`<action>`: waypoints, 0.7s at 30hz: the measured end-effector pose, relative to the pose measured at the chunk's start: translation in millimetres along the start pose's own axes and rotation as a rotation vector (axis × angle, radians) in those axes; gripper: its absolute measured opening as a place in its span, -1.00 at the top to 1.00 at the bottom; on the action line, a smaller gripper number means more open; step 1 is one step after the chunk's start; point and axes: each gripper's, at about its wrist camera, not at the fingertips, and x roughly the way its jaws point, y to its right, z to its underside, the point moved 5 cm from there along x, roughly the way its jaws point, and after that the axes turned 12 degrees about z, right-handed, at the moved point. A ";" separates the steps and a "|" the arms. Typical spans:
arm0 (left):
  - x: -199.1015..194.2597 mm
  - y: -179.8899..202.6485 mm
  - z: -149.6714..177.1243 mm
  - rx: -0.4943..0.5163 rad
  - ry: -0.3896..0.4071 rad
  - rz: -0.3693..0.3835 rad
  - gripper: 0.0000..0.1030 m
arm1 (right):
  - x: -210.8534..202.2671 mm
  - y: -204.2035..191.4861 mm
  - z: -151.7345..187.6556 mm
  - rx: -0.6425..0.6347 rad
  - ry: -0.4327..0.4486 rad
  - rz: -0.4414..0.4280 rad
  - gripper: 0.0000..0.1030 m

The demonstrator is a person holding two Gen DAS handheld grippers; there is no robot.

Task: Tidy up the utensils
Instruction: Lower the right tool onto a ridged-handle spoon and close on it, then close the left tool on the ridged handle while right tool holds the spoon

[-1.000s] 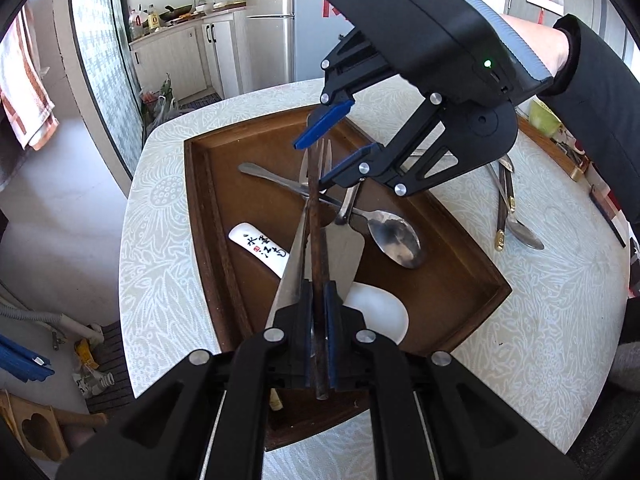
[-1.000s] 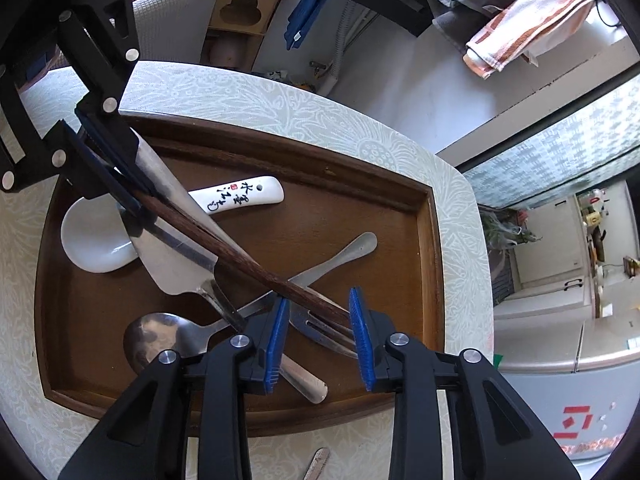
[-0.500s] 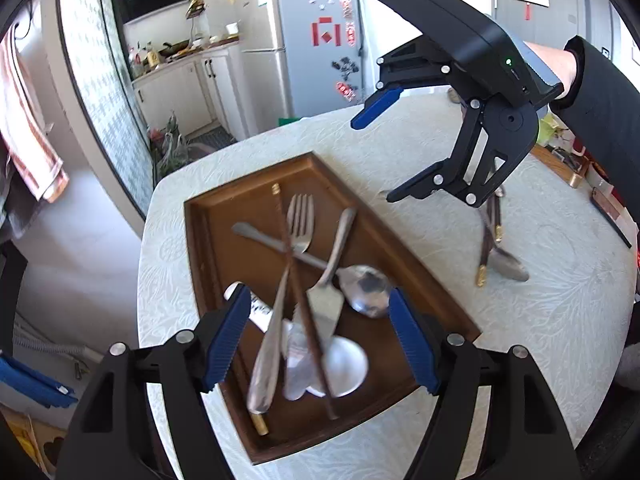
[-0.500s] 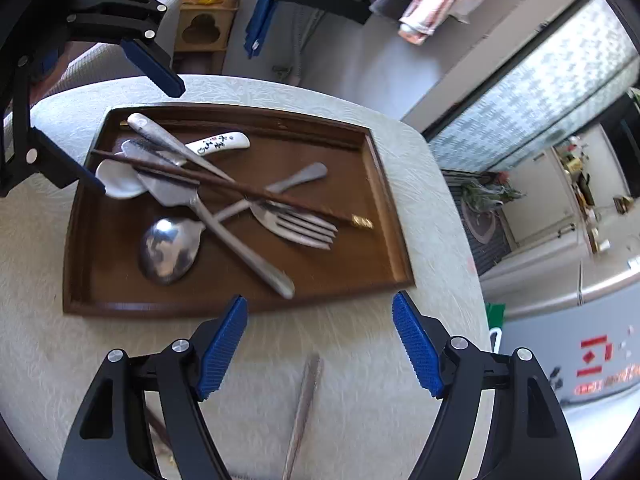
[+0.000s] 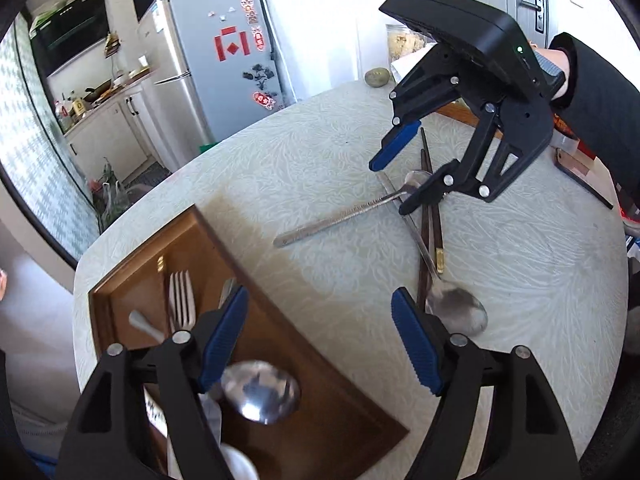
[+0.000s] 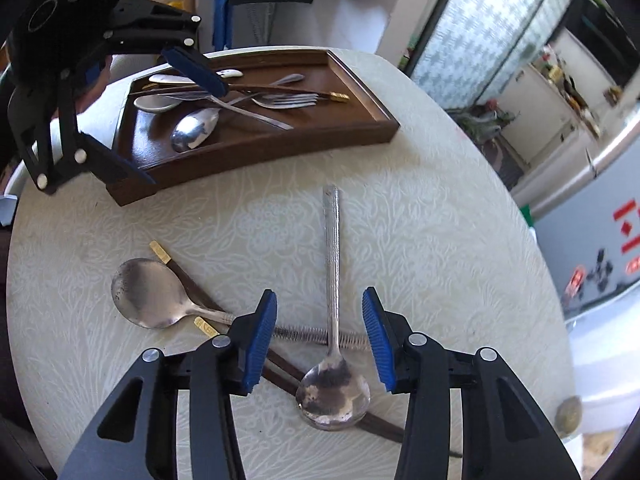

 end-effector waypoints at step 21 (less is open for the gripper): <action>53.6 -19.6 -27.3 0.017 -0.060 0.053 -0.33 | 35.6 6.2 5.4 0.045 -0.034 -0.162 0.87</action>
